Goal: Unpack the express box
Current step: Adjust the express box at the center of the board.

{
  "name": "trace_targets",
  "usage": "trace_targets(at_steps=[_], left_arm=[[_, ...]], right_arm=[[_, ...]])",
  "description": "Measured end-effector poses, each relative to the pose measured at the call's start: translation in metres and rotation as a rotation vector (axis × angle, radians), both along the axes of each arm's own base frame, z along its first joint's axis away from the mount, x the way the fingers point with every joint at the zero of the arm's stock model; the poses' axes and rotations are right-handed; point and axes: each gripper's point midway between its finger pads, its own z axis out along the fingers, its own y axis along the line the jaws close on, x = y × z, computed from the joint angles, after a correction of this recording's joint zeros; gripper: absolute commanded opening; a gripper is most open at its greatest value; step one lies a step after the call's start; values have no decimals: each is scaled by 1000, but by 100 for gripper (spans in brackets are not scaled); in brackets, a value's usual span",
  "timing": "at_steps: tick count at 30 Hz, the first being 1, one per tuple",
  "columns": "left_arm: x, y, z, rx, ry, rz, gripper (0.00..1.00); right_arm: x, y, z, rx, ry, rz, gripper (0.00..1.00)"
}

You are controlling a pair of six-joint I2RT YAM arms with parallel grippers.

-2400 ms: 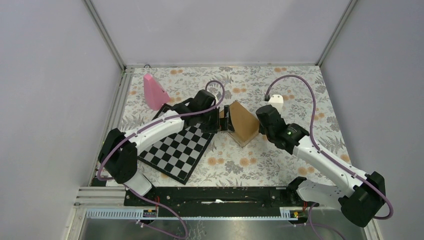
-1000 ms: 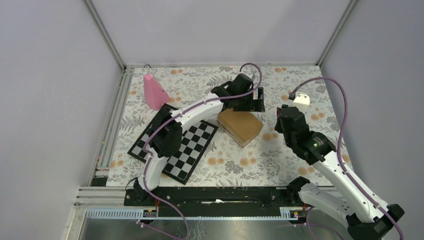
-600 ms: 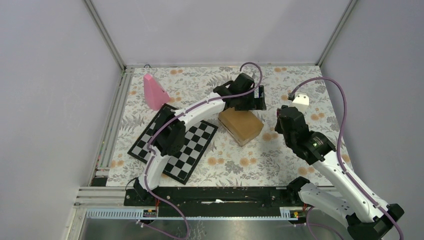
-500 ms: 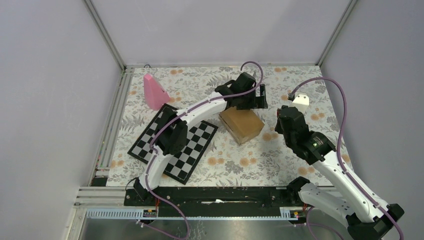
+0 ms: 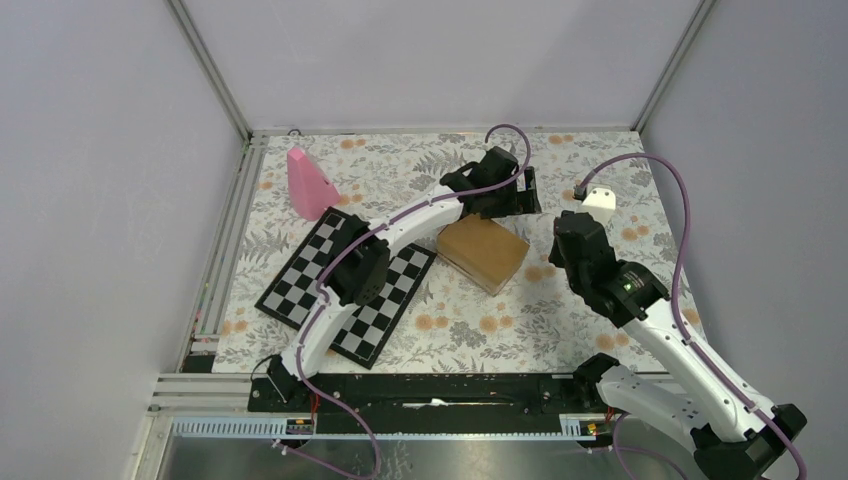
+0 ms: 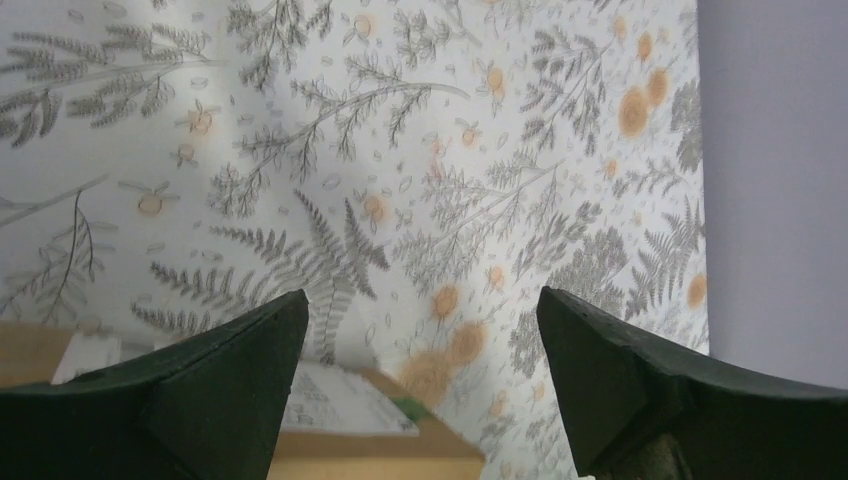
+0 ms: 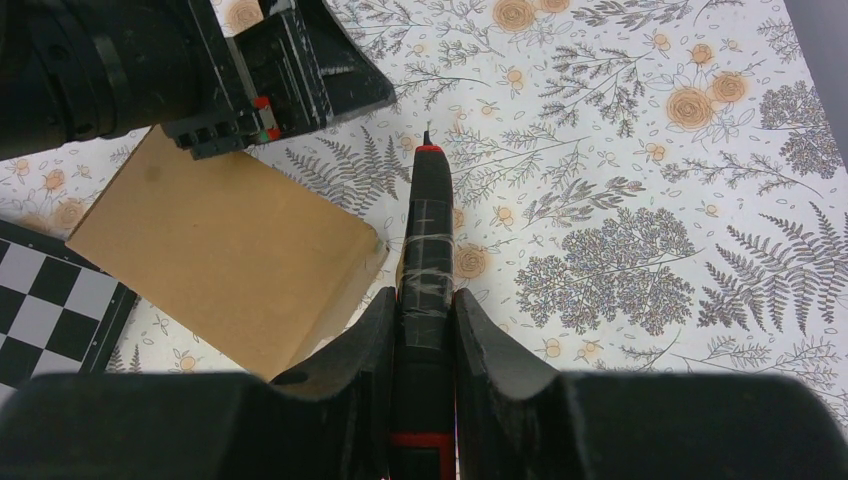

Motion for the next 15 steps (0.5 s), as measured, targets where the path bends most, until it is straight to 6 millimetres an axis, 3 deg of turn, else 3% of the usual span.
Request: trace_targets(at_steps=[4,15], left_arm=[[8,1,-9,0,4,13,97],[13,-4,-9,-13,-6,4,97]], right_arm=[[1,1,-2,-4,6,0,0],[3,2,-7,-16,24,1,0]])
